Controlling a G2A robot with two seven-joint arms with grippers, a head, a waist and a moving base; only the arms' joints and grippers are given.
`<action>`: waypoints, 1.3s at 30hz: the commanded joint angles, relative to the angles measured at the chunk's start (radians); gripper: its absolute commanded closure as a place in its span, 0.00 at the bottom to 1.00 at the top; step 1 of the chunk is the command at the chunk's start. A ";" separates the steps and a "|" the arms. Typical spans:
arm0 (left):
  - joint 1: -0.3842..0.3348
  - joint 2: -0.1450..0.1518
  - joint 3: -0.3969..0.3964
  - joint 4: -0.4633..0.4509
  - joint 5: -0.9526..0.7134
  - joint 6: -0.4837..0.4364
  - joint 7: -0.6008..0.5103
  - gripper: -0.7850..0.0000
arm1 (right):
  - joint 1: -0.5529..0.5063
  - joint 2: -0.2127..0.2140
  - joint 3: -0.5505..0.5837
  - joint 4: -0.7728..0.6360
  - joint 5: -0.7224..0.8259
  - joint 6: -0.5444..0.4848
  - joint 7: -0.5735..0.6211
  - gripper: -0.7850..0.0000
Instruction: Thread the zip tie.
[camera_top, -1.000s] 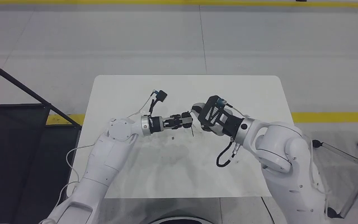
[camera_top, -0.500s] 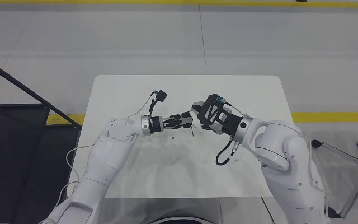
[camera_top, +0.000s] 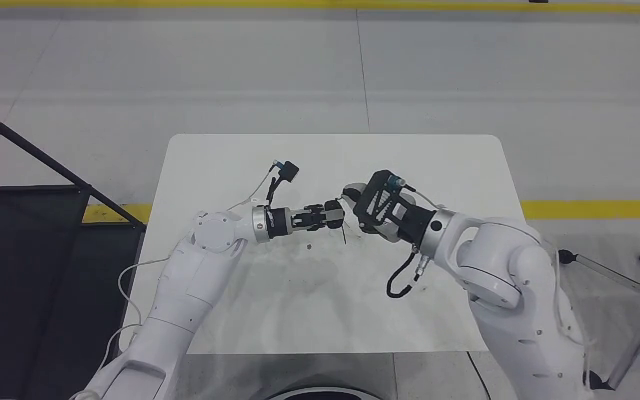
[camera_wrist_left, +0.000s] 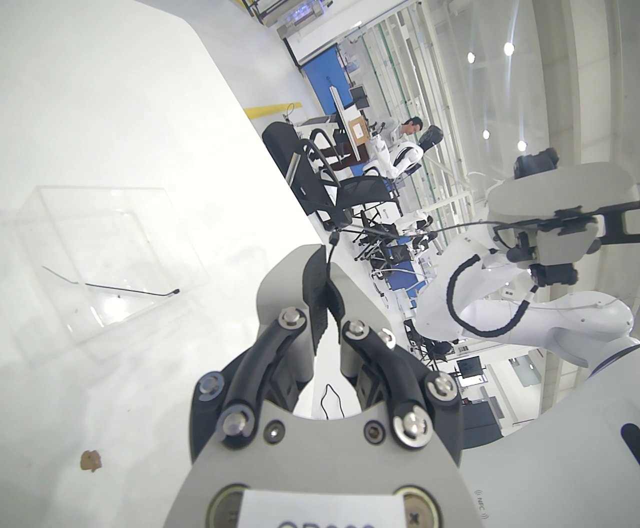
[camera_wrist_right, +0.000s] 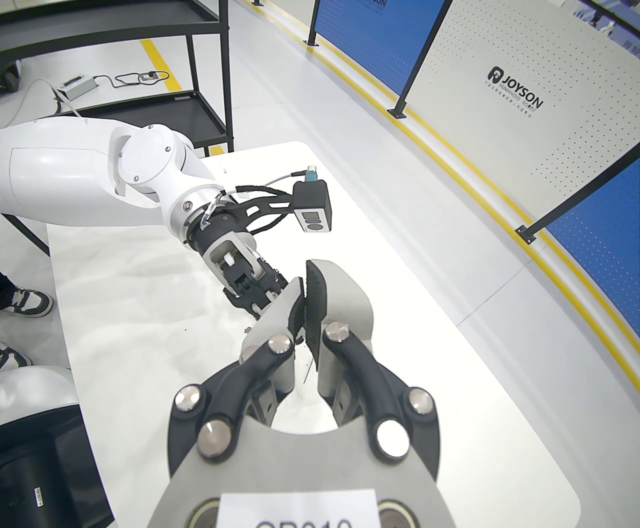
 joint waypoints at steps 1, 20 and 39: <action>0.000 0.000 0.000 0.000 0.000 0.000 0.000 1.00 | 0.000 0.001 -0.002 0.002 0.001 0.002 -0.001 1.00; 0.000 0.000 0.000 0.000 0.000 0.000 0.000 1.00 | -0.011 0.018 -0.001 -0.012 0.008 0.006 -0.012 1.00; 0.000 0.000 0.000 0.000 0.000 0.000 0.000 1.00 | 0.010 0.029 -0.021 0.005 0.019 0.008 -0.016 1.00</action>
